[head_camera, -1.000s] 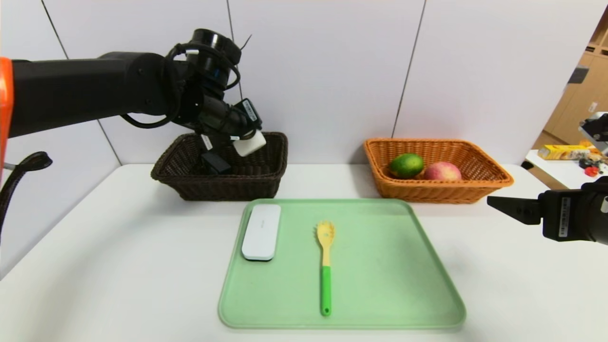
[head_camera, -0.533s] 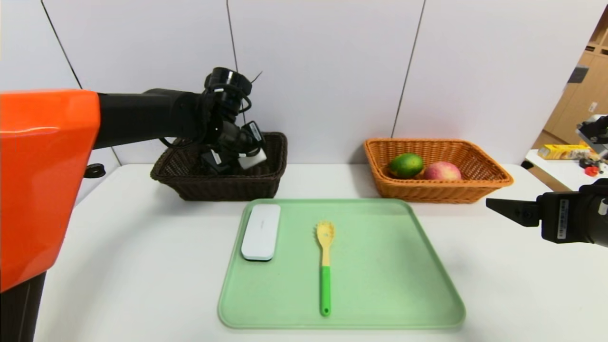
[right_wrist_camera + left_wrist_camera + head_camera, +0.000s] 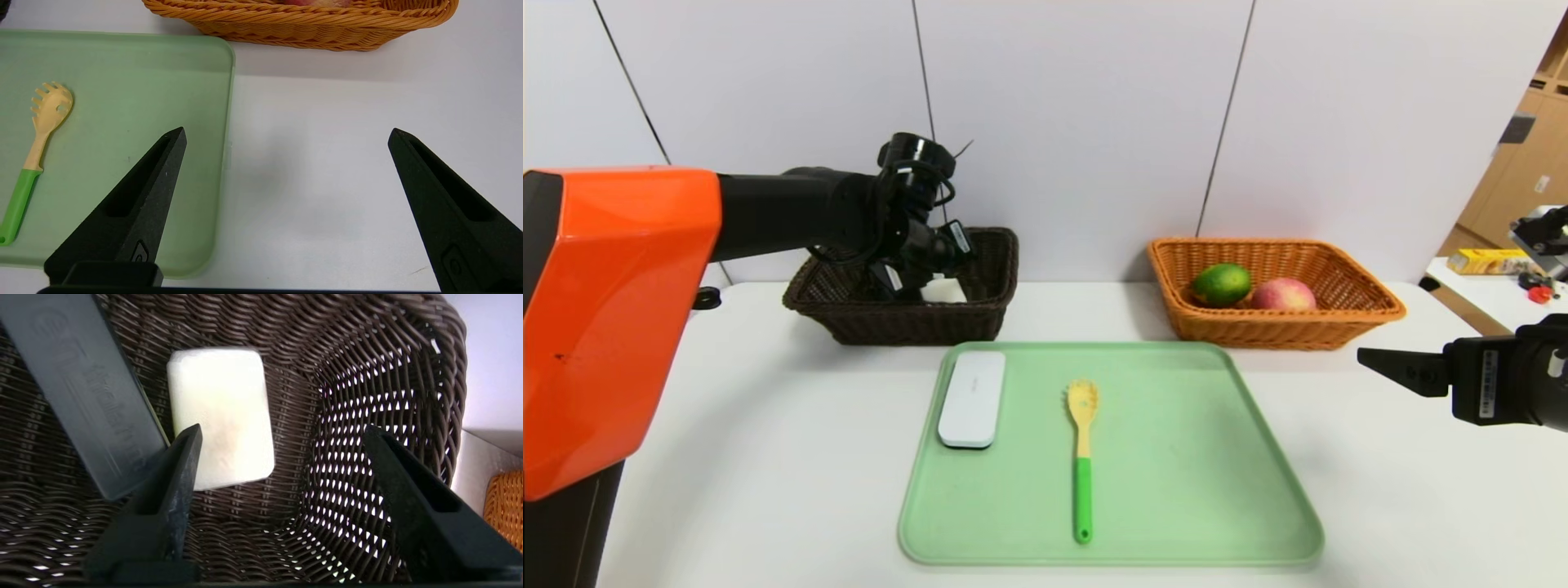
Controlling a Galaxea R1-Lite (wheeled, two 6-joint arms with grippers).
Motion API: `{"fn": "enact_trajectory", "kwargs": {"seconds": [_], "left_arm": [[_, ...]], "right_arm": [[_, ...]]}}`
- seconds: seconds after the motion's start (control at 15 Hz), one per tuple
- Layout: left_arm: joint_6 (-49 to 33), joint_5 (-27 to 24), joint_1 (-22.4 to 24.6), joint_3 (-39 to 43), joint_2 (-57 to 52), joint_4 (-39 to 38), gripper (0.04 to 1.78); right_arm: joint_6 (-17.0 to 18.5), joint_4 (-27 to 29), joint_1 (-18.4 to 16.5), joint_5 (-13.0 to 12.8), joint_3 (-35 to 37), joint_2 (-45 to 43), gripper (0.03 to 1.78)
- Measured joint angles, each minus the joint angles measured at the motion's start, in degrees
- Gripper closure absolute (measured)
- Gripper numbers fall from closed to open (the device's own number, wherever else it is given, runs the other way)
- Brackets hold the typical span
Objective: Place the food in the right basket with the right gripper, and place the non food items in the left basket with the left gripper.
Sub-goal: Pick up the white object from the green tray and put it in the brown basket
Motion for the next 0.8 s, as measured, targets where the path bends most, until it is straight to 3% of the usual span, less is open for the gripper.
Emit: {"fn": "enact_trajectory", "kwargs": {"seconds": [0.2, 0.4, 0.8], "left_arm": [[0.7, 0.0, -0.6, 0.0, -3.3, 0.0, 0.32], [4.5, 0.0, -4.6, -0.1, -10.8, 3.6, 0.26], [16.2, 0.7, -11.6, 0.0, -18.4, 32.4, 0.18]], "right_arm": [[0.0, 0.0, 0.0, -0.1, 0.4, -0.2, 0.11], [-0.1, 0.0, 0.2, -0.1, 1.0, -0.2, 0.11], [-0.1, -0.1, 1.1, -0.1, 2.0, -0.2, 0.11]]}}
